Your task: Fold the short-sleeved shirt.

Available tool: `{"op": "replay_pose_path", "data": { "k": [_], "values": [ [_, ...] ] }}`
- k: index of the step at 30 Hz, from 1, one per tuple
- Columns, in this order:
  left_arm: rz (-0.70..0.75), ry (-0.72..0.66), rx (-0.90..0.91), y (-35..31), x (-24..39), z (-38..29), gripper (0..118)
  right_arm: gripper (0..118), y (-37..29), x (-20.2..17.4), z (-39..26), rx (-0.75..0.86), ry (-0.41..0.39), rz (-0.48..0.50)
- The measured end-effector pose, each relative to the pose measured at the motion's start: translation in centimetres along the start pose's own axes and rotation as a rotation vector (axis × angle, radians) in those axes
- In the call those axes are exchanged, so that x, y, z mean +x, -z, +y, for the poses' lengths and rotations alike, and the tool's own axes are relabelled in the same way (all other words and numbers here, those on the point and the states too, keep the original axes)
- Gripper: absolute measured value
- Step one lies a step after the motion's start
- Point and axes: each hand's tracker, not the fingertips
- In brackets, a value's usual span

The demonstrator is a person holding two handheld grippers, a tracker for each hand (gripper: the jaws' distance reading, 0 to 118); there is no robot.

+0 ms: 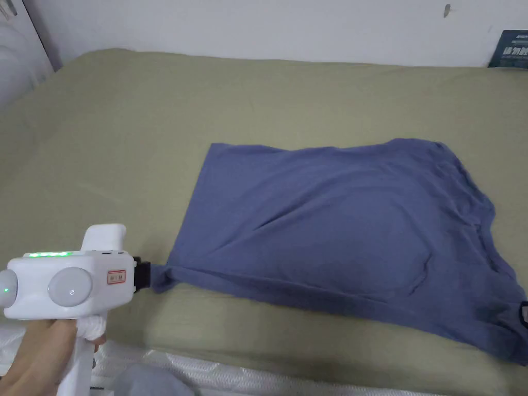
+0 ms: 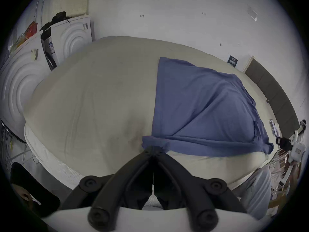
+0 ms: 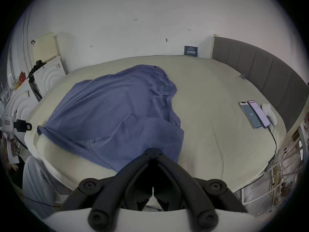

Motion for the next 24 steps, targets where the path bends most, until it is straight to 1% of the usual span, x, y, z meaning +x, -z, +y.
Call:
{"op": "replay_pose_path", "data": {
  "k": [1, 2, 3, 4, 5, 6, 8, 9, 10, 11, 12, 13, 14, 15, 16, 17, 18, 19, 20, 21, 22, 23, 24],
  "values": [
    [0.001, -0.006, 0.006, 0.3, -0.2, 0.4, 2, 0, 0.1, 0.1, 0.1, -0.003, 0.006, 0.000],
    [0.002, -0.013, 0.005, 0.6, -0.3, 0.8, 13, 0, -0.1, 0.2, 0.0, 0.002, 0.009, 0.003],
    [0.005, -0.029, 0.011, 0.7, -0.1, 1.1, 53, 0, 0.0, 0.2, 0.0, 0.000, 0.006, -0.003],
    [0.006, -0.033, 0.006, 1.3, 0.0, 1.4, 96, 0, 0.0, 0.2, 0.0, -0.004, 0.000, -0.008],
    [0.012, -0.038, -0.026, 2.1, 0.0, 1.5, 118, 0, 0.1, 0.2, 0.0, -0.006, -0.003, -0.007],
    [0.008, -0.036, -0.033, 2.9, 0.1, 1.4, 116, 0, 0.0, 0.5, 0.0, -0.005, -0.001, -0.001],
    [0.030, -0.035, -0.064, 4.0, -0.2, 0.8, 107, 0, 0.1, 0.6, -0.1, -0.009, -0.007, -0.008],
    [0.018, -0.031, -0.075, 4.6, -0.1, 0.4, 103, 0, 0.2, 0.7, -0.1, -0.012, -0.006, -0.005],
    [0.029, -0.026, -0.086, 5.2, 0.1, -0.2, 95, 0, 0.3, 0.7, -0.2, -0.017, -0.010, 0.000],
    [0.044, -0.003, -0.103, 5.4, 0.7, 0.3, 81, 0, 0.4, 0.7, -0.3, -0.023, -0.014, -0.006],
    [0.058, 0.024, -0.107, 5.5, 1.1, 0.5, 44, 0, 0.5, 0.7, -0.3, -0.028, -0.020, -0.009],
    [0.058, 0.031, -0.109, 5.7, 1.3, 0.1, 15, 0, 0.6, 0.8, -0.4, -0.037, -0.023, -0.002],
    [0.042, 0.028, -0.112, 5.6, 1.4, -0.2, 9, 5, 1.1, 1.2, -0.5, -0.047, -0.021, 0.007],
    [-0.013, 0.019, -0.117, 5.3, 1.6, 0.1, 9, 36, 1.5, 1.6, -0.7, -0.052, -0.021, 0.016],
    [0.017, 0.025, -0.116, 5.1, 2.0, 0.0, 9, 80, 1.6, 1.8, -0.7, -0.067, -0.021, 0.029],
    [0.043, 0.052, -0.109, 5.0, 2.3, -0.2, 9, 115, 1.9, 1.9, -0.6, -0.087, -0.015, 0.030],
    [0.043, 0.078, -0.098, 4.8, 2.4, -0.5, 9, 113, 2.2, 1.6, -0.9, -0.115, -0.013, 0.033],
    [0.045, 0.073, -0.100, 4.8, 2.3, 0.0, 9, 104, 2.6, 1.6, -1.2, -0.127, -0.020, 0.039],
    [0.043, 0.065, -0.095, 4.6, 2.2, 0.0, 9, 96, 2.8, 1.7, -1.2, -0.079, -0.011, 0.035],
    [0.029, 0.044, -0.102, 4.5, 2.0, -0.1, 9, 74, 3.2, 1.6, -1.2, -0.127, -0.053, 0.023],
    [0.024, 0.028, -0.094, 4.3, 1.8, -0.2, 9, 47, 3.4, 1.3, -1.4, -0.148, -0.065, 0.007],
    [0.019, 0.019, -0.090, 4.2, 1.7, 0.1, 9, 19, 3.6, 1.3, -1.6, -0.144, -0.066, 0.015],
    [0.013, 0.016, -0.082, 4.0, 1.6, 0.1, 9, 12, 3.9, 1.5, -1.8, -0.147, -0.075, 0.006]
  ]
}}
